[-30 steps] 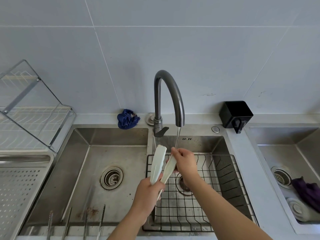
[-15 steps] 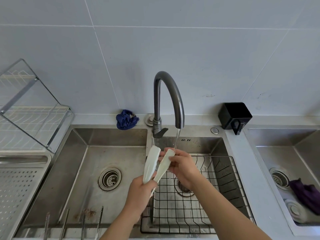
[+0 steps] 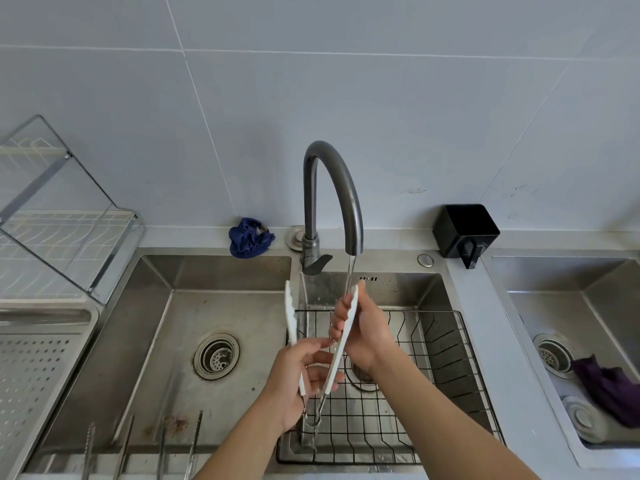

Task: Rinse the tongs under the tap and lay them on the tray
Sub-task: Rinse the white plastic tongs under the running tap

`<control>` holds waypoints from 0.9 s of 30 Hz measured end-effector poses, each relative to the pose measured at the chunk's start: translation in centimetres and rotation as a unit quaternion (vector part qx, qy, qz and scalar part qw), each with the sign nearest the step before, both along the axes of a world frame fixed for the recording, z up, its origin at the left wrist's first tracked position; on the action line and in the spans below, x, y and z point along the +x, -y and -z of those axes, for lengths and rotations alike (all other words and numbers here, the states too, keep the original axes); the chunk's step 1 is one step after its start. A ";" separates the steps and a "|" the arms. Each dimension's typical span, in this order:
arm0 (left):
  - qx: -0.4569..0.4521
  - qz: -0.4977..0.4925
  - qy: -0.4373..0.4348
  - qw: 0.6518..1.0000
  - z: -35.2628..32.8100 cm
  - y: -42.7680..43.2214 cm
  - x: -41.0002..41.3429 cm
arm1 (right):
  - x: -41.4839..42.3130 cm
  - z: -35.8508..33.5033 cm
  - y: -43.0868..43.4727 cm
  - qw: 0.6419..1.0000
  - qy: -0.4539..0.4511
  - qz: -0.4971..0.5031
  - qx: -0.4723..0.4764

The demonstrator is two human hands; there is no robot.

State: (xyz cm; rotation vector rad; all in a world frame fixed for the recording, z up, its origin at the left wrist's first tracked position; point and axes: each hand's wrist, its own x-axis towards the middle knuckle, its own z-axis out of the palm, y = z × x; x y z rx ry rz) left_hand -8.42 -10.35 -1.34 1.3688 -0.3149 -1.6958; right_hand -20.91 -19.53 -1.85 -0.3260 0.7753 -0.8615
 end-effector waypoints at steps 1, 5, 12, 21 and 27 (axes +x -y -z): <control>0.004 -0.001 -0.004 1.000 0.0 0.1 -0.2 | 0.2 0.0 0.1 0.999 -0.028 0.016 0.016; 0.003 -0.008 0.009 1.000 -0.1 0.9 -0.7 | 0.5 -0.4 -0.1 0.998 0.041 0.022 -0.036; 0.013 -0.020 -0.008 1.000 0.0 1.3 -1.1 | 0.2 -2.0 1.0 0.996 -0.083 -0.008 -0.027; -0.004 -0.020 0.009 1.000 0.6 1.3 -0.7 | 0.5 -1.6 0.1 0.949 -0.239 0.053 -0.197; -0.040 -0.029 0.018 0.999 0.5 0.6 -1.5 | -0.1 -3.0 1.9 0.979 -0.174 0.020 -0.104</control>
